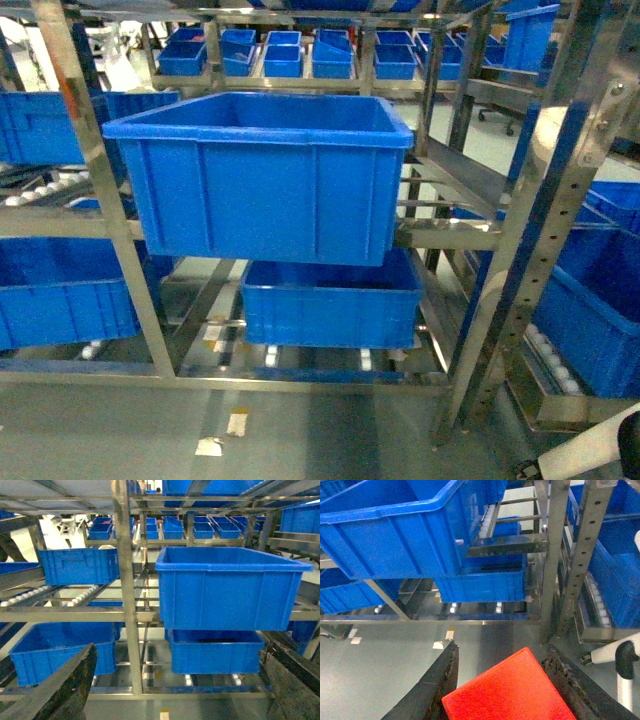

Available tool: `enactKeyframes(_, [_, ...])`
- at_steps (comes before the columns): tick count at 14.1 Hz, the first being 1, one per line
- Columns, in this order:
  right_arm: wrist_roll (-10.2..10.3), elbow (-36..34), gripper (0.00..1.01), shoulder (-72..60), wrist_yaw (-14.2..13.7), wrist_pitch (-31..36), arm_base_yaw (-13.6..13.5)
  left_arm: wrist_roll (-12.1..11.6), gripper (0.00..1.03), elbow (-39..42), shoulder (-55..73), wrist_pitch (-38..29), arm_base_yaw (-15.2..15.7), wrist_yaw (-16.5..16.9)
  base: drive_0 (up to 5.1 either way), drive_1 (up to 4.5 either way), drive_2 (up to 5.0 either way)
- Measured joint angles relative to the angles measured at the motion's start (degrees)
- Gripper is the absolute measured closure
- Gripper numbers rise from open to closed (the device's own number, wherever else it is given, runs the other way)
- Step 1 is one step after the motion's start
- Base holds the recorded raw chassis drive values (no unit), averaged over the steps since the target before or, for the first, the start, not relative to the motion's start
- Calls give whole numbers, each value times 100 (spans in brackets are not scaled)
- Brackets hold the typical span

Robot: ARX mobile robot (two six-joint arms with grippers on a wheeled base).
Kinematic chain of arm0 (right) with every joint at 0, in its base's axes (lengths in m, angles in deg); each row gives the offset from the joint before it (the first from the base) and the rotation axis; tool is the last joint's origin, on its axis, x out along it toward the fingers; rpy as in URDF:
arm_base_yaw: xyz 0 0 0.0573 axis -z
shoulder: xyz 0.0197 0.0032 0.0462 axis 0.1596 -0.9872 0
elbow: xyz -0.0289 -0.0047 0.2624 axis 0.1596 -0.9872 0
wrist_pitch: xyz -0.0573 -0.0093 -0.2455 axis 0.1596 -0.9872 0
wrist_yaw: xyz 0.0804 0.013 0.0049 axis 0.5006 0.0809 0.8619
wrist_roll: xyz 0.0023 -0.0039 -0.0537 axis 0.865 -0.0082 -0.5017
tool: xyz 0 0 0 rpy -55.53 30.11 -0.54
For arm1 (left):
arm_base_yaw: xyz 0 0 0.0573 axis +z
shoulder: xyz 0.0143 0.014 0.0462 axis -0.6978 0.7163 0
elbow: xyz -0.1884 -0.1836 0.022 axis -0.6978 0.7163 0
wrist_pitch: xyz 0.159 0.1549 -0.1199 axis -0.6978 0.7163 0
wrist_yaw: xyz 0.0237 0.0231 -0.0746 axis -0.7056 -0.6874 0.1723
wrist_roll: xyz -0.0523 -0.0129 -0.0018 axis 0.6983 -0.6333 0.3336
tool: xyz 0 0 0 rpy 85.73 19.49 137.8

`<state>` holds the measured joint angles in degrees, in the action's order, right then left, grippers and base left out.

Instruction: Place magnetic block on left shelf second layer

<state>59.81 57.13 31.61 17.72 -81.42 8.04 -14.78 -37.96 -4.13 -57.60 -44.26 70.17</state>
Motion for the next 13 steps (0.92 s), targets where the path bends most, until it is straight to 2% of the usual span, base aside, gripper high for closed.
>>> enactKeyframes(6, [0,0,57,2,-4,24,2,-2,5,0,-2,0,0,0,-497,246,246])
enactKeyframes(9, [-2,2,57,2,39,42,-39,0,5,0,-2,37,-4,-37,0,0,0])
enactKeyframes(13, [-2,-7,57,24,-7,-4,-31,0,5,0,0,-2,-4,-4,3,424,-418])
